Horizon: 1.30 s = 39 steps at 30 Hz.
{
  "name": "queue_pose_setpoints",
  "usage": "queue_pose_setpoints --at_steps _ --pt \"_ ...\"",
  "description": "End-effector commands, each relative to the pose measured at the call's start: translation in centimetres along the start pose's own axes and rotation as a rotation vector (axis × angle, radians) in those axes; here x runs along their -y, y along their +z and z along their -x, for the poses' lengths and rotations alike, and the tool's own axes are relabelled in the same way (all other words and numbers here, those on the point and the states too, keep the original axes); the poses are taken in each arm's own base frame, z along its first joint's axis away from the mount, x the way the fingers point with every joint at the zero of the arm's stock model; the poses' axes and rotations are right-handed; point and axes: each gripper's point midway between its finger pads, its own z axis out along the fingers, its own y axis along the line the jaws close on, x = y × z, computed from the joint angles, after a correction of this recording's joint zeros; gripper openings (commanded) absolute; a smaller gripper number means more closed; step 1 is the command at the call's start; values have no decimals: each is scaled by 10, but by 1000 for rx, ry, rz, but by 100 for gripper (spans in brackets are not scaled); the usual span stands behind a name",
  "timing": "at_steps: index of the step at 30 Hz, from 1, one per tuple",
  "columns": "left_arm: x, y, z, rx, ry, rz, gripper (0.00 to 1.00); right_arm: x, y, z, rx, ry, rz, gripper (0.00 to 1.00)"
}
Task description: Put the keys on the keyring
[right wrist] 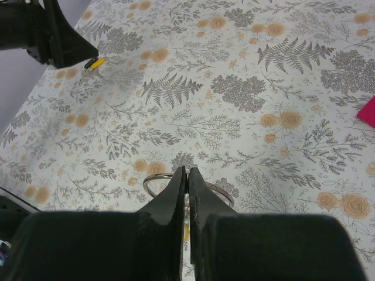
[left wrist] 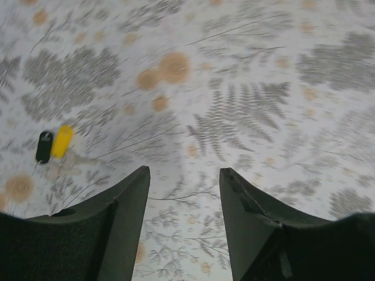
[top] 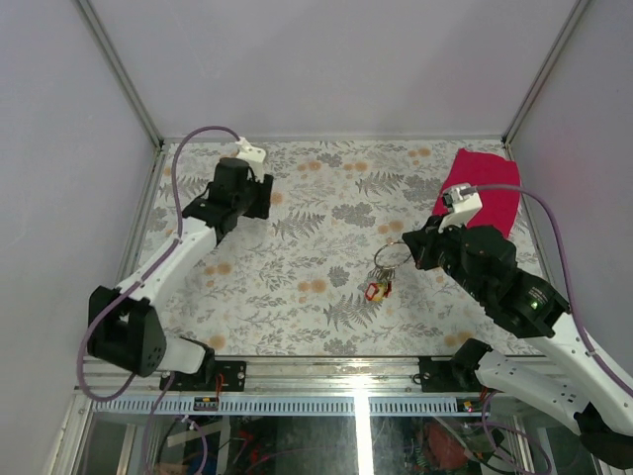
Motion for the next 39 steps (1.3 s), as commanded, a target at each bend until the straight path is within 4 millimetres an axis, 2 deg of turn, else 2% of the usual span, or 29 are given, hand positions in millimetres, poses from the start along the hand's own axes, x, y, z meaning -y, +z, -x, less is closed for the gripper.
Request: queue_pose_setpoints --at_steps 1,6,9,13,17,21,27,39 --pt "-66 29 -6 -15 -176 121 53 -10 -11 28 80 -13 50 0" --pt "-144 62 -46 -136 -304 258 54 -17 -12 24 63 -12 94 0" --pt "-177 73 -67 -234 -323 306 56 -19 -14 21 56 -8 113 0" --pt "-212 79 -71 -284 -293 362 63 -21 -17 18 42 -6 127 0" --pt "-234 81 -73 -342 -244 400 70 -22 -19 15 20 -8 136 0" --pt "-240 88 -80 -424 -220 340 73 -25 -21 15 8 1 148 0" --pt "-239 92 -104 -539 -207 272 79 -31 -21 15 -15 6 171 0" --pt "-239 102 -122 -581 -251 204 83 -32 -23 15 -24 6 173 0"
